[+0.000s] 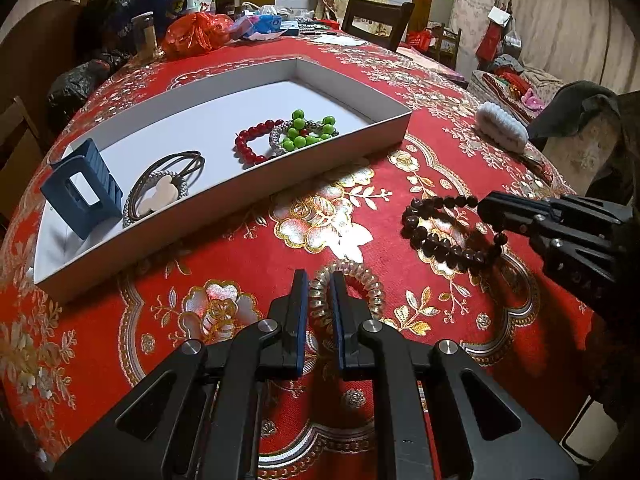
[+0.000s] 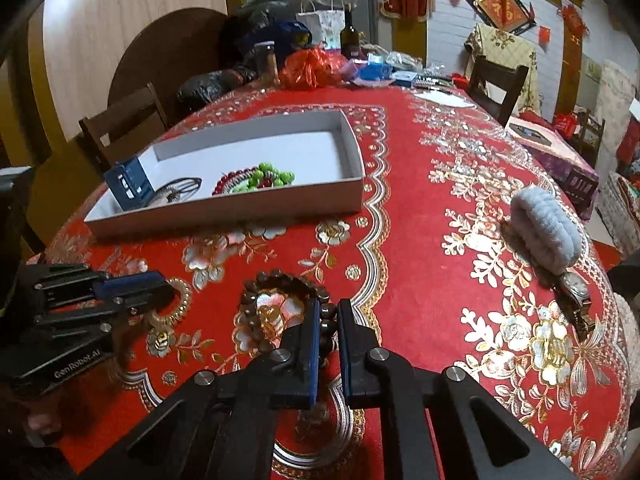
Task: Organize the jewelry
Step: 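Grasp the gold coil hair tie with the left tool while the right tool grasps the dark wooden bead bracelet, then carry the coil hair tie and wooden bead bracelet into the box and open both tools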
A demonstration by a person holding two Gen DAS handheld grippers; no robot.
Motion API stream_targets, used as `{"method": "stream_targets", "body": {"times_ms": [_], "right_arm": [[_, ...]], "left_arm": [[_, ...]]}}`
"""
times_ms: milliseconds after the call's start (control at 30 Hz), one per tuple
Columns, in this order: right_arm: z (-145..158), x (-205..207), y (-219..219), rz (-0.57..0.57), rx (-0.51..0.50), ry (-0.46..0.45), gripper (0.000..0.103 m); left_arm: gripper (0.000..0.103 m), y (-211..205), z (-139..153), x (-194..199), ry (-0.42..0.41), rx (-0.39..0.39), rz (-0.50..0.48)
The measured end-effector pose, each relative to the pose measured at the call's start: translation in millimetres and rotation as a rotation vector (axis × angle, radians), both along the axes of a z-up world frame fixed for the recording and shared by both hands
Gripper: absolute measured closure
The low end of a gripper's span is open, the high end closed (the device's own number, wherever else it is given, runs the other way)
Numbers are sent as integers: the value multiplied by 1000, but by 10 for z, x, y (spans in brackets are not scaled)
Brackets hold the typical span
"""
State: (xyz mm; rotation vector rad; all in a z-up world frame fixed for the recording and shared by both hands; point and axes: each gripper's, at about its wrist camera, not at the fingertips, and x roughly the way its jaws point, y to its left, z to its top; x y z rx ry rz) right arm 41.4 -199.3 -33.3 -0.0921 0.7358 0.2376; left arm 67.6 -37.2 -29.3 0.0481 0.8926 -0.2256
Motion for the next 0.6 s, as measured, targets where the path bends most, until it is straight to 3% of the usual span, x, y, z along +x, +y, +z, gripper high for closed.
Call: {"method": "stream_targets", "body": {"times_ms": [600], "right_arm": [[44, -14, -28, -13, 21, -23, 95]], "left_arm": [[93, -14, 4, -3, -2, 10, 1]]}}
